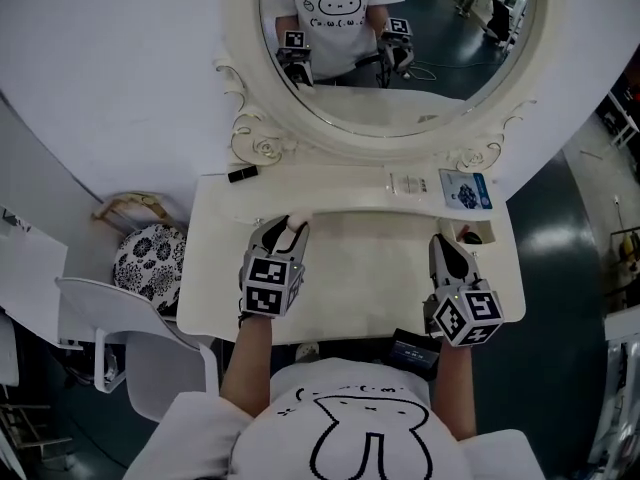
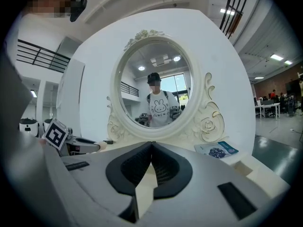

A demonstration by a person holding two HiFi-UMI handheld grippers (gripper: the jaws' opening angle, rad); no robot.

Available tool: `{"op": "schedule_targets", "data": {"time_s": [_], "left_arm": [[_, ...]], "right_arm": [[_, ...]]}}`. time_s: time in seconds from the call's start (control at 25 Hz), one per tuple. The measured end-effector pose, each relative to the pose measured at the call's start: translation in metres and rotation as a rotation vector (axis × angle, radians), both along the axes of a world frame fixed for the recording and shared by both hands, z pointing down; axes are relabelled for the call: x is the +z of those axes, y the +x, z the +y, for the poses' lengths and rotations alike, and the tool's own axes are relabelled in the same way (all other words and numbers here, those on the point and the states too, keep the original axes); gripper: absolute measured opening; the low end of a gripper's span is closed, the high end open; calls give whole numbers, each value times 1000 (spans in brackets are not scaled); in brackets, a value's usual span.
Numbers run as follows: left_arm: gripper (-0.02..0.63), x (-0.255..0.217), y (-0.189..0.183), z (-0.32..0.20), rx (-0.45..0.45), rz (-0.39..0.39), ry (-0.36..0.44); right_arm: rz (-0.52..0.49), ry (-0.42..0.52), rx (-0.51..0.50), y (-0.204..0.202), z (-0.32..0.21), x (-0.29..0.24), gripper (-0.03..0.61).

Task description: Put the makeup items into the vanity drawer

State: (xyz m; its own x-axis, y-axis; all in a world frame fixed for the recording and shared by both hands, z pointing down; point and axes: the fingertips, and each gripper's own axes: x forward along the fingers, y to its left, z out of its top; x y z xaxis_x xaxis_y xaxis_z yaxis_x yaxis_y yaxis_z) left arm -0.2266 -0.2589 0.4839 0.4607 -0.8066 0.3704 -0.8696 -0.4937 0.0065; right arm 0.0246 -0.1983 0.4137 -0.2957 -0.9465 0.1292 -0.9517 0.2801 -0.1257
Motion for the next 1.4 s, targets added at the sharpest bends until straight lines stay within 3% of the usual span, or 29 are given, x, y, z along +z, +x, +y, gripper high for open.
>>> {"op": "schedule_targets", "data": {"time_s": [0.4, 0.88, 1.4], "left_arm": [[163, -10, 73, 9, -75, 4, 24], [163, -16, 191, 9, -76, -15, 57], [164, -6, 290, 12, -39, -28, 44]], "right_arm": [[-15, 7, -16, 92, 10, -5, 8], [-36, 15, -12, 211, 11, 1, 8], [-45, -9, 2, 301, 13, 15, 8]]}}
